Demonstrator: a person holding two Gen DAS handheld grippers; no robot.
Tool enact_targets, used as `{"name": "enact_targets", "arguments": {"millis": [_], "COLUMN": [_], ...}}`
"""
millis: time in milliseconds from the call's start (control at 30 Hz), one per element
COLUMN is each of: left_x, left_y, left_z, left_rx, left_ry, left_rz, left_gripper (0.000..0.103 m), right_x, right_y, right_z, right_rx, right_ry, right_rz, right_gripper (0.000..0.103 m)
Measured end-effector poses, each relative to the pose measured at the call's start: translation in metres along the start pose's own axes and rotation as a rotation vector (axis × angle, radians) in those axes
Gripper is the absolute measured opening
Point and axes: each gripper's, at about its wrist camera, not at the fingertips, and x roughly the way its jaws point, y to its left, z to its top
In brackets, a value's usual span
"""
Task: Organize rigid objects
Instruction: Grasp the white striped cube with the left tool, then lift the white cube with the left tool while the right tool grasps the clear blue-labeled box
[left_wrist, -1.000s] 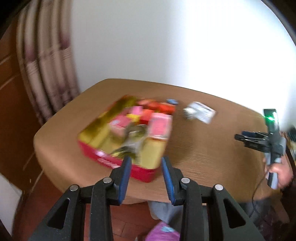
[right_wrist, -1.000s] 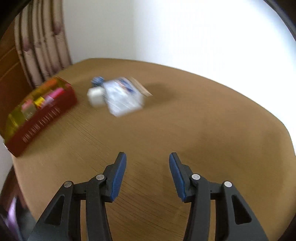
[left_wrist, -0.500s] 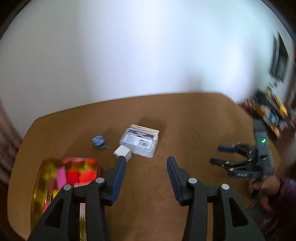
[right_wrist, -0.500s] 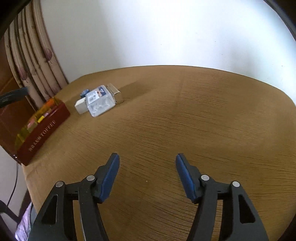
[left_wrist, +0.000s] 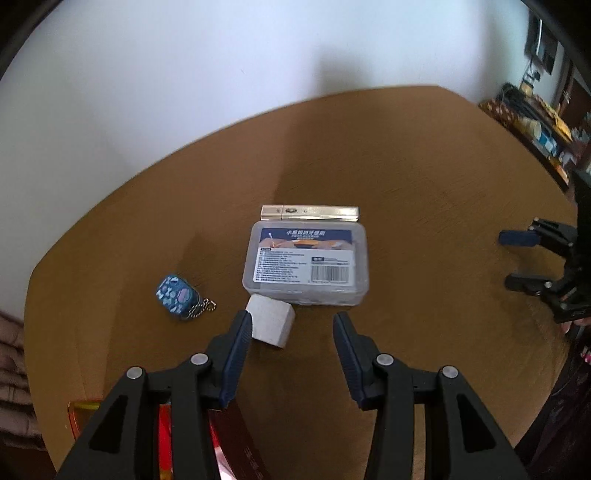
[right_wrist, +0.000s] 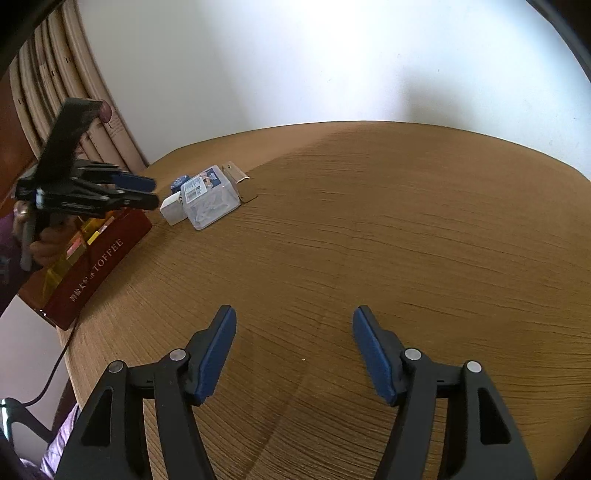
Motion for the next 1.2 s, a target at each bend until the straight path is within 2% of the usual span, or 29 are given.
{"name": "enact_targets", "arguments": {"millis": [67, 300, 367, 400, 433, 667, 733, 833, 933, 1000, 1100, 1200], "left_x": [0.007, 0.039, 0.053, 0.053, 0.052, 0.036, 0.024, 0.003, -0.014, -0.027, -0.035, -0.036], "left_y": [0.004, 0.014, 0.014, 0.016, 0.017, -0.001, -0.012, -0.025, -0.035, -0.05, -0.063, -0.073], "left_z": [0.002, 0.003, 0.0, -0.002, -0.002, -0.024, -0.035, -0.06, -0.08, -0.096, -0.116, -0.133], "left_rx": [0.004, -0.007, -0.014, -0.036, -0.053, -0.16, -0.221, -0.37, -0.452, -0.444, -0.472, -0.485], "left_ry": [0.012, 0.072, 0.137, 0.125, 0.116, 0.071, 0.039, 0.002, -0.041, -0.069, -0.086, -0.069], "left_rz": [0.02, 0.003, 0.012, -0.001, -0.013, -0.014, -0.001, -0.002, -0.008, 0.028, 0.01, 0.009], "left_gripper": [0.047, 0.047, 0.046, 0.035, 0.032, 0.032, 0.032, 0.032, 0.032, 0.032, 0.032, 0.032], "right_x": [0.001, 0.002, 0.002, 0.002, 0.002, 0.003, 0.001, -0.001, -0.009, -0.013, -0.014, 0.001], "right_y": [0.0, -0.001, -0.001, -0.001, -0.001, -0.002, -0.002, -0.002, 0.005, 0.021, 0.054, 0.079], "right_z": [0.0, -0.001, -0.001, -0.001, -0.001, 0.0, -0.001, -0.001, 0.003, 0.013, 0.042, 0.075], "right_rx": [0.003, 0.01, 0.012, 0.013, 0.014, 0.019, 0.019, 0.02, -0.017, -0.077, -0.192, -0.258], "right_ry": [0.007, 0.015, 0.018, 0.019, 0.02, 0.021, 0.019, 0.009, -0.021, -0.029, -0.051, -0.043], "right_rz": [0.004, 0.022, 0.026, 0.026, 0.027, 0.033, 0.031, 0.046, 0.096, 0.188, 0.276, 0.333], "right_gripper": [0.065, 0.065, 0.066, 0.066, 0.066, 0.067, 0.067, 0.067, 0.068, 0.068, 0.068, 0.068]}}
